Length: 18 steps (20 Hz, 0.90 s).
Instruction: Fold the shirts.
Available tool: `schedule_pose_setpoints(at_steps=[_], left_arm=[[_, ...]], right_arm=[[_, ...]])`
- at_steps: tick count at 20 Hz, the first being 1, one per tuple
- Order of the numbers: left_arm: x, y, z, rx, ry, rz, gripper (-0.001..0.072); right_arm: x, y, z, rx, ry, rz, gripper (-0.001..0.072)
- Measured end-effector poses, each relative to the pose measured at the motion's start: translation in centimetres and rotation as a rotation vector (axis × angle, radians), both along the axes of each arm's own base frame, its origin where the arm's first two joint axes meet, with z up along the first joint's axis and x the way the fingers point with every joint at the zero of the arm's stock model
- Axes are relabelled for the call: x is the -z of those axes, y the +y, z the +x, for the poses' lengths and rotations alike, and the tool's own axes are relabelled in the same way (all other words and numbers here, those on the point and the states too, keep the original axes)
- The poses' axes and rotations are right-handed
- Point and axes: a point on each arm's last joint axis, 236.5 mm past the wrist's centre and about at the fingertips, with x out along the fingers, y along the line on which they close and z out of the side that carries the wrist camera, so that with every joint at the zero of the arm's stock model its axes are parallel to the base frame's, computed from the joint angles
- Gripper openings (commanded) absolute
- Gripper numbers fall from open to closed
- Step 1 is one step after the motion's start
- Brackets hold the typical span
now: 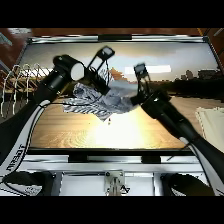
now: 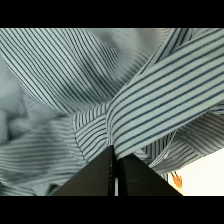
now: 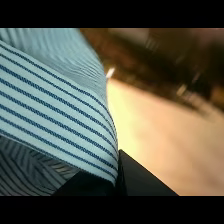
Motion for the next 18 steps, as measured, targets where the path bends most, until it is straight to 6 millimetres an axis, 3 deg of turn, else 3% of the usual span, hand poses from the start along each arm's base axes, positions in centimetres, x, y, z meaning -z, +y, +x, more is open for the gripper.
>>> schedule_pose_setpoints(at_steps=[2,5,7,9,11,13,15,18], left_arm=[[-8.7,-1.3,0.4,0.026,-0.200,-0.105,0.0056],[-23.7,-1.6,-2.6,0.068,-0.530,-0.340,0.0056],[-30.7,0.3,-5.8,0.059,-0.667,-0.473,0.0056],[-34.6,2.8,-8.6,0.035,-0.727,-0.549,0.0056],[-35.6,4.8,-10.4,0.009,-0.729,-0.555,0.0056],[-33.8,6.4,-10.7,-0.029,-0.671,-0.482,0.0056],[-29.7,8.2,-10.1,-0.085,-0.560,-0.352,0.0057],[-20.6,9.8,-10.3,-0.133,-0.272,-0.174,0.0057]], right_arm=[[-10.8,-0.1,1.6,-0.054,-0.247,0.001,0.0070],[-26.8,-0.7,0.2,-0.103,-0.583,0.074,0.0070],[-34.3,-0.8,-2.2,-0.152,-0.732,0.148,0.0070],[-38.1,-0.3,-4.4,-0.218,-0.783,0.225,0.0070],[-38.5,1.4,-5.8,-0.299,-0.736,0.301,0.0070],[-35.9,3.6,-6.4,-0.373,-0.597,0.332,0.0070],[-31.2,5.4,-6.7,-0.421,-0.399,0.320,0.0070],[-21.3,6.6,-8.0,-0.453,-0.016,0.220,0.0070]])
